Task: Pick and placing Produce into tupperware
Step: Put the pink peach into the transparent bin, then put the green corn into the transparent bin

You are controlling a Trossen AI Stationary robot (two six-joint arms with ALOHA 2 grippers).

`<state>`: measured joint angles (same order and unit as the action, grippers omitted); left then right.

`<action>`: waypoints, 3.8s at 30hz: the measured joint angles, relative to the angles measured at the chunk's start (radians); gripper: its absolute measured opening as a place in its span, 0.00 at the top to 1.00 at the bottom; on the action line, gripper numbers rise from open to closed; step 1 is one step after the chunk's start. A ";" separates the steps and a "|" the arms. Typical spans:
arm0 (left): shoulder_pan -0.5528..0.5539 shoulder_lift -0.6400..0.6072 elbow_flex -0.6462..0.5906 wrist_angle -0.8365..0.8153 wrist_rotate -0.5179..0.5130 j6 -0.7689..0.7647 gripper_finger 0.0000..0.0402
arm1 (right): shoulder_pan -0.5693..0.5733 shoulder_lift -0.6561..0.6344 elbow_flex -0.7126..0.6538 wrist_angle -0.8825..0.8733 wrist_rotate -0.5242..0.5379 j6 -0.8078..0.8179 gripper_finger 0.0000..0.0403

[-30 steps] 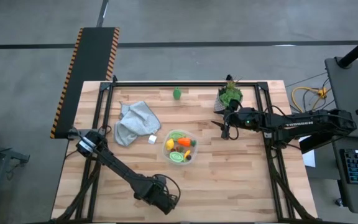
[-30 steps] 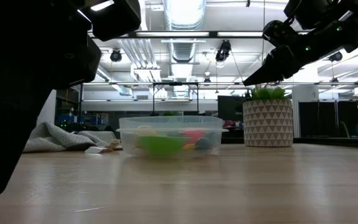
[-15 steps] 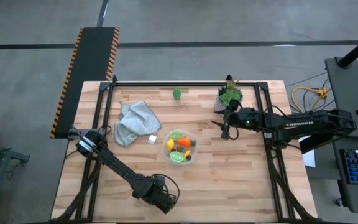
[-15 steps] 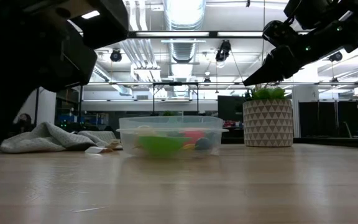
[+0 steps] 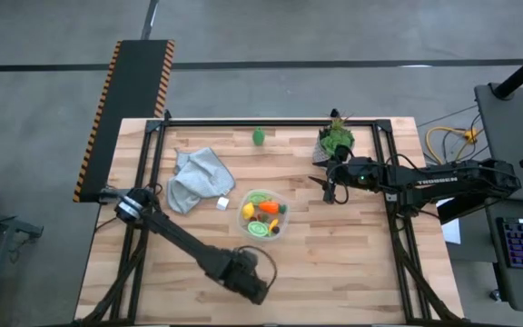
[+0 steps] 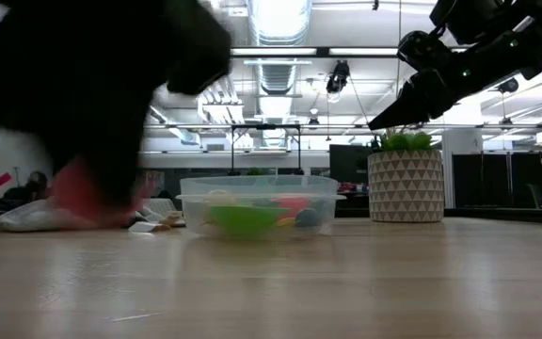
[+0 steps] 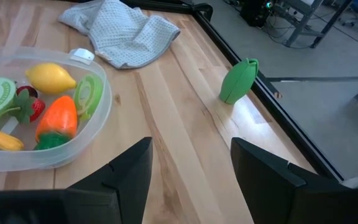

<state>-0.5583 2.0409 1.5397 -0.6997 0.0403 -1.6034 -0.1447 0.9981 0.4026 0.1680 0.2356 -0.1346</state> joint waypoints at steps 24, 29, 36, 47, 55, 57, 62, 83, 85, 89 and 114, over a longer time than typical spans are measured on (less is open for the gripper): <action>0.441 -0.129 -0.009 -0.222 -0.195 0.923 0.94 | 0.000 0.000 -0.026 0.000 0.000 0.000 0.48; 0.482 -0.128 -0.011 -0.221 -0.173 1.010 0.90 | 0.000 0.000 -0.060 -0.001 0.001 0.006 0.48; 0.485 -0.128 -0.003 -0.220 -0.138 1.061 0.75 | 0.000 0.000 -0.071 0.005 0.001 0.002 0.48; 0.489 -0.136 0.001 -0.204 -0.146 1.301 0.61 | 0.000 0.000 -0.065 0.032 0.001 0.013 0.48; 0.517 -0.212 0.021 -0.162 -0.415 1.614 0.60 | 0.000 0.000 -0.065 0.034 0.001 0.112 0.48; 0.528 -0.248 0.021 -0.143 -0.461 1.636 0.58 | 0.000 0.000 -0.064 0.036 0.000 0.128 0.48; 0.556 -0.357 0.001 -0.013 -0.597 1.768 0.48 | 0.000 0.000 -0.064 0.057 0.000 0.142 0.48; 0.761 -0.571 -0.217 0.625 -0.861 1.965 0.39 | 0.000 -0.002 -0.064 0.083 0.001 0.100 0.48; 0.797 -0.570 -0.250 0.708 -0.861 1.982 0.39 | 0.000 -0.002 -0.064 0.084 0.001 0.087 0.48; 0.846 -0.571 -0.289 0.822 -0.863 1.984 0.39 | 0.000 -0.002 -0.064 0.084 0.001 0.055 0.48; 0.998 -0.537 -0.363 1.306 -0.552 1.791 0.39 | 0.000 -0.002 -0.076 0.072 0.001 0.053 0.48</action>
<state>0.4394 1.5035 1.1767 0.6062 -0.5115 0.1875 -0.1444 0.9966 0.3264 0.2399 0.2363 -0.0815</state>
